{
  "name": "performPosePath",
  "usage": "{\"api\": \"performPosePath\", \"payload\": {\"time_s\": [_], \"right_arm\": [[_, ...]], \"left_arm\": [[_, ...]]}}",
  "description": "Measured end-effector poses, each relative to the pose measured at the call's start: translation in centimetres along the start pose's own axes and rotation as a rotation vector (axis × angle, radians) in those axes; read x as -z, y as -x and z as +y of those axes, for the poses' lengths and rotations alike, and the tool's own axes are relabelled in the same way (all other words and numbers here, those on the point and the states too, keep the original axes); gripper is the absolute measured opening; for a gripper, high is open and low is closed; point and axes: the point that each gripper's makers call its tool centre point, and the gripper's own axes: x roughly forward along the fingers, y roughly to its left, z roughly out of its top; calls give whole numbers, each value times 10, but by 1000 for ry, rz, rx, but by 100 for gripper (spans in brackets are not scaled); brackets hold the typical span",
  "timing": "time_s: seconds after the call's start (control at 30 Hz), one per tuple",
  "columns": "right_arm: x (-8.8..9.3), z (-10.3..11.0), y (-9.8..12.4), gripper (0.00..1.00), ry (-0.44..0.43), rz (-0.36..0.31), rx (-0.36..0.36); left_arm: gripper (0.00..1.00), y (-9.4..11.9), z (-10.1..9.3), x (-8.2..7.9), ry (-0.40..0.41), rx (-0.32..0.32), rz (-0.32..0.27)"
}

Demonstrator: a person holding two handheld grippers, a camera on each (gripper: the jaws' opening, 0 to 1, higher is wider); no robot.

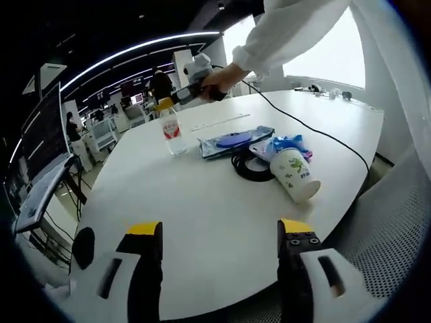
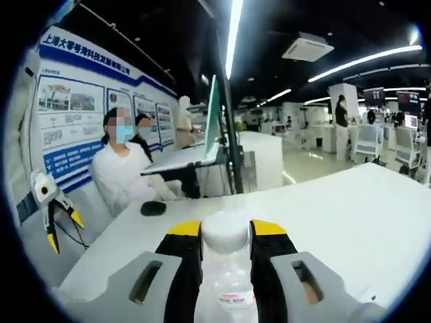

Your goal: Arrange the tabletop items into an orderly group along one side of the table until the central work area is clear of visible clutter.

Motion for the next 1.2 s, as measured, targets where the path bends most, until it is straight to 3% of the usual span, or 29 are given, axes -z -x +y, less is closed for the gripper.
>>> {"api": "performPosePath", "payload": {"time_s": [0.03, 0.17, 0.23, 0.3, 0.4, 0.5, 0.63, 1.2], "right_arm": [[0, 0, 0, 28, -1, 3, 5], [3, -2, 3, 57, -25, 33, 61], [2, -3, 8, 60, -39, 42, 81], [0, -7, 14, 68, -81, 41, 123], [2, -9, 27, 78, -216, 55, 186], [2, -8, 42, 80, -202, 58, 239], [5, -4, 54, 81, -297, 53, 296], [31, 46, 105, 84, -368, 124, 367]], "left_arm": [[70, 0, 0, 0, 0, 0, 0], [70, 0, -1, 0, -4, 2, 1], [70, 0, 0, 0, -5, 1, -1], [70, 0, 0, -1, -7, 0, 0], [69, 0, -1, -1, -12, 3, 4], [69, 0, -2, 0, -18, 6, 5], [68, 0, -2, 0, -22, 6, 8], [67, 0, -4, 0, -42, 19, 15]]}}
